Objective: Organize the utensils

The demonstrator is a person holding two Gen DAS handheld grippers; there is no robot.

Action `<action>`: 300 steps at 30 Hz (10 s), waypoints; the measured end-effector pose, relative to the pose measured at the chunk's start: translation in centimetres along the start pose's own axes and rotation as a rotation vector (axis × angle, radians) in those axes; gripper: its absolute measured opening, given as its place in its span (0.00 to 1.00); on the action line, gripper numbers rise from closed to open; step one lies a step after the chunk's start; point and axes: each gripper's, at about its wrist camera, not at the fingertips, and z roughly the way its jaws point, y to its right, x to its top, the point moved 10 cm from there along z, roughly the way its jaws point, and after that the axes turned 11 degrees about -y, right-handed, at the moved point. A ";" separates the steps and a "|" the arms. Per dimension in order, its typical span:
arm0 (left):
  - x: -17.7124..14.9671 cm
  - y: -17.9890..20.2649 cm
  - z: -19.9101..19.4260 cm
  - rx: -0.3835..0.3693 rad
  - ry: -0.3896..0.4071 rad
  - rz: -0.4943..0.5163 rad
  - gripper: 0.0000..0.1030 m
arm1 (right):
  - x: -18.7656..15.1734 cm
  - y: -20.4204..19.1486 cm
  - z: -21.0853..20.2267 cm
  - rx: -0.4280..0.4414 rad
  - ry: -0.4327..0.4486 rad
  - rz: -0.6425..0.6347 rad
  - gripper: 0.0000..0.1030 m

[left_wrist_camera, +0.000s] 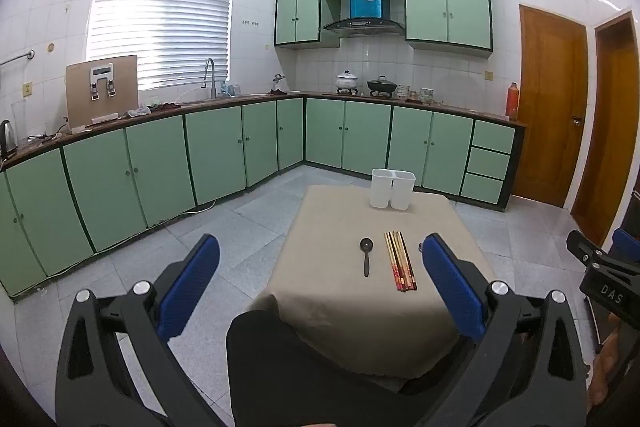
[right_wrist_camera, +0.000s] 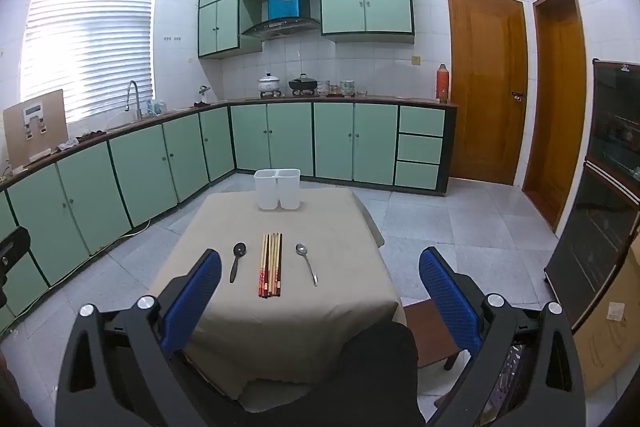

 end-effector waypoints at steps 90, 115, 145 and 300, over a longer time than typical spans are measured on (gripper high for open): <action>-1.8 5.0 20.8 -0.098 -0.334 0.157 0.95 | -0.9 1.8 18.8 0.098 -0.255 -0.061 0.85; -9.5 8.7 46.7 -0.148 -0.682 0.111 0.82 | -9.4 -1.2 43.2 0.226 -0.614 -0.100 0.28; -7.5 10.4 48.1 -0.218 -0.599 0.118 0.12 | -6.4 -1.5 42.8 0.238 -0.556 -0.115 0.09; 6.4 16.3 52.2 -0.443 -0.456 0.246 0.02 | 7.4 -2.3 42.1 0.323 -0.488 -0.233 0.09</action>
